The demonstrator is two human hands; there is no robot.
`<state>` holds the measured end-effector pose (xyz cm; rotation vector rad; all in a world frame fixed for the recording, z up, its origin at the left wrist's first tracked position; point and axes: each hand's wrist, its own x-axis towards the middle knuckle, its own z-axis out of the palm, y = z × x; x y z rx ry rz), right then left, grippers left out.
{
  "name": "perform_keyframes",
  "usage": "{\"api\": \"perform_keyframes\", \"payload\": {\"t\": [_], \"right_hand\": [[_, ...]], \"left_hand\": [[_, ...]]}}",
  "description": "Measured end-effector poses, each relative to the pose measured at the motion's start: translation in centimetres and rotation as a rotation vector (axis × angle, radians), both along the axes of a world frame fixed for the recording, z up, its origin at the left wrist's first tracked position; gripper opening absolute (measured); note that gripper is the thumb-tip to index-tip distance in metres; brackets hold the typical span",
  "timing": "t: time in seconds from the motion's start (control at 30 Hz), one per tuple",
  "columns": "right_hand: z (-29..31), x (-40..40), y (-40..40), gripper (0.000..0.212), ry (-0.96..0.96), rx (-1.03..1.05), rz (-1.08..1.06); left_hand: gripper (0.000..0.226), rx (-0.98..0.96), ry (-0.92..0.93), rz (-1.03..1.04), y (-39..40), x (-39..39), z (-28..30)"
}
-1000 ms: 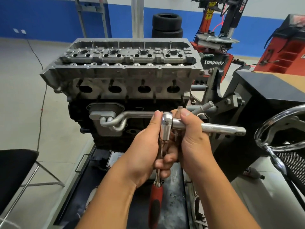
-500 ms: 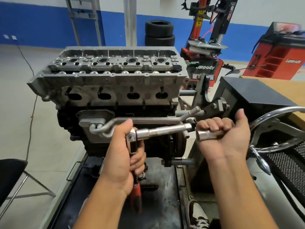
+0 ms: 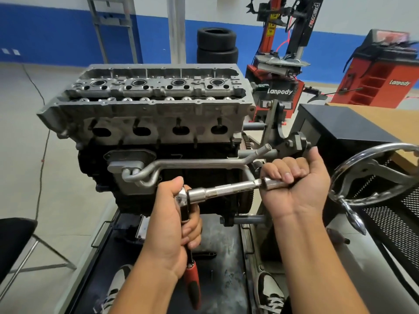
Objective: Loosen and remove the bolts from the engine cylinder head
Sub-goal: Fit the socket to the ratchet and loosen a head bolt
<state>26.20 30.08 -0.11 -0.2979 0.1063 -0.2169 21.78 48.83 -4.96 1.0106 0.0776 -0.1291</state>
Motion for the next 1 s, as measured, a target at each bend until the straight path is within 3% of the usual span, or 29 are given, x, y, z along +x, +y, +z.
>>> {"api": "perform_keyframes", "payload": {"t": [0.3, 0.43, 1.0], "right_hand": [[-0.8, 0.3, 0.0, 0.064, -0.157, -0.059, 0.074], [-1.1, 0.4, 0.3, 0.061, -0.201, 0.074, 0.158], [-0.3, -0.4, 1.4, 0.055, -0.135, 0.086, 0.107]], "left_hand": [[0.054, -0.085, 0.102, -0.113, 0.3, -0.6, -0.1], [0.055, -0.118, 0.125, -0.115, 0.0, -0.9, -0.1], [0.046, 0.015, -0.052, 0.082, -1.6, -0.8, -0.5]]}}
